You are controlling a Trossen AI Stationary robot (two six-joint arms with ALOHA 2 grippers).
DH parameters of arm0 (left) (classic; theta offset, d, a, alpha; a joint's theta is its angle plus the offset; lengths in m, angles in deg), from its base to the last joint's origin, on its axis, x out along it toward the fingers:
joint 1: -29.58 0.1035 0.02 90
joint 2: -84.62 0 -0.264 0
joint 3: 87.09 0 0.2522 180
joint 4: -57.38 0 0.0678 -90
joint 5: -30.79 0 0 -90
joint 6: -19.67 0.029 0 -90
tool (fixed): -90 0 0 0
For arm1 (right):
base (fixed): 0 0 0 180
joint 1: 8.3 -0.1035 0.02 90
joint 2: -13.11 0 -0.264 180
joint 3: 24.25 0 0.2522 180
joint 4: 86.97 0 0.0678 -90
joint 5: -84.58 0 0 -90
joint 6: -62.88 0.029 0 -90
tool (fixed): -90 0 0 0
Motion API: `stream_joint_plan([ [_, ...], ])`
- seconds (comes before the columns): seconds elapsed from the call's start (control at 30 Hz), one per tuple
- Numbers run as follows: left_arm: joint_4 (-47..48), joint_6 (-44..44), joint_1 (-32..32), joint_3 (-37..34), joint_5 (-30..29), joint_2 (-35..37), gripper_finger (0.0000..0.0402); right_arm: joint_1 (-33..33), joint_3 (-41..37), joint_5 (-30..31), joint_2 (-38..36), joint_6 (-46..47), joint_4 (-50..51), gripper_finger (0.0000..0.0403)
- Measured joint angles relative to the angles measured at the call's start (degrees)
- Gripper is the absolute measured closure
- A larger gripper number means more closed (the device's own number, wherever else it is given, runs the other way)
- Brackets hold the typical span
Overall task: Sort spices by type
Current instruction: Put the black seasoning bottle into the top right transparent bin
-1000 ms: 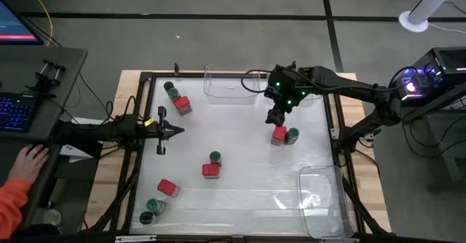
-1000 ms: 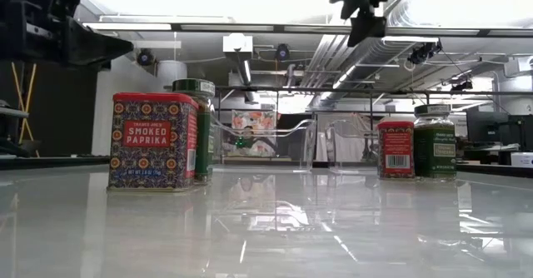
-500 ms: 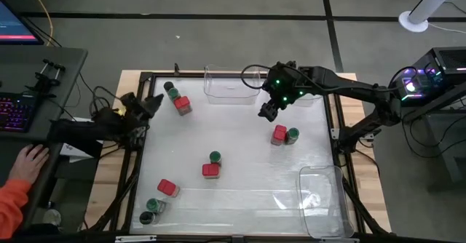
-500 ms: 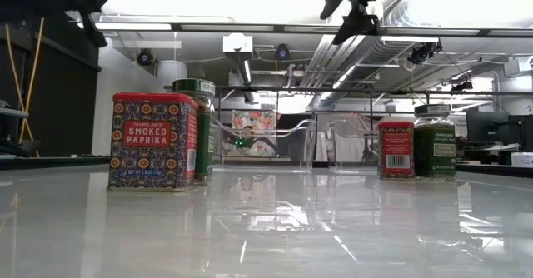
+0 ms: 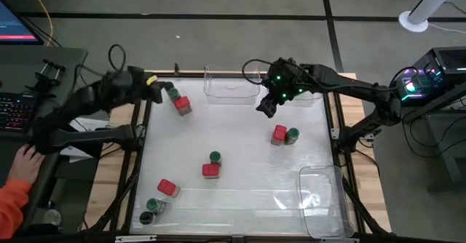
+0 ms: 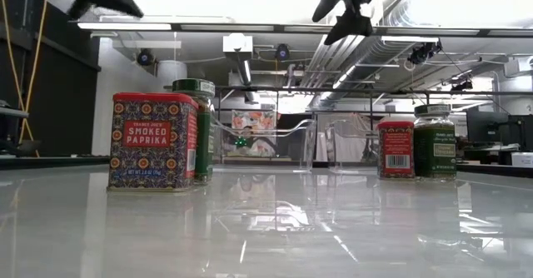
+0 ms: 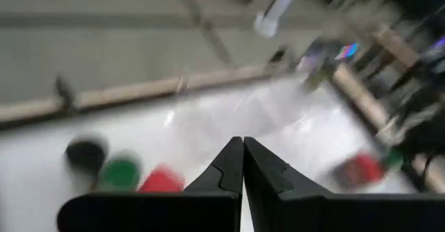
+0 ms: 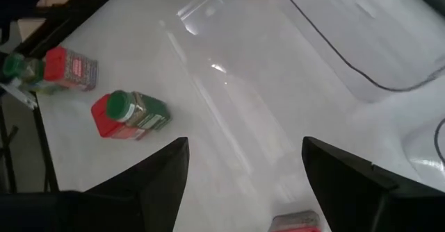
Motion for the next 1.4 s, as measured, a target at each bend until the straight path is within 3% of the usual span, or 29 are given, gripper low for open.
stream_joint_plan([
  [0.1, 2.18, -0.17, 2.18, 1.78, 18.68, -3.18, 0.0402, -0.04, 0.00, -0.04, 0.00, -2.18, 0.00, 0.0128],
  [0.2, -1.53, -3.78, -0.25, 1.39, 38.88, -4.90, 0.0402, 0.00, 0.00, -0.02, 0.00, -4.48, 0.00, 0.0128],
  [0.27, -4.54, -8.21, -4.76, 1.47, 44.61, -5.78, 0.0402, 0.00, 0.00, -0.01, 0.00, -6.24, 0.00, 0.0128],
  [0.4, -6.63, -15.63, -17.65, 1.45, 42.75, -7.07, 0.0402, 0.00, 0.00, 0.30, 0.00, -8.76, 0.00, 0.0128],
  [0.57, -3.31, -21.68, -37.35, 1.41, 35.16, -11.74, 0.0402, 0.00, 0.00, 0.57, 0.00, -10.40, -0.01, 0.0128],
  [0.73, -4.62, -29.65, -56.82, 1.40, 35.15, -20.33, 0.0402, 0.10, 0.00, 0.95, 0.00, -12.83, -0.02, 0.0128],
  [0.87, -4.99, -40.41, -68.48, 1.40, 36.19, -27.65, 0.0402, 0.28, 0.00, 3.79, 0.00, -14.47, -0.02, 0.0128],
  [1.07, -11.13, -56.26, -78.66, 3.41, 35.62, -35.97, 0.0402, 1.64, 0.00, 5.01, 0.00, -15.11, -0.62, 0.0128],
  [1.4, -5.75, -58.23, -83.29, 7.66, 34.59, -46.72, 0.0402, 3.69, -0.02, 4.95, 0.00, -16.98, -2.99, 0.0128],
])
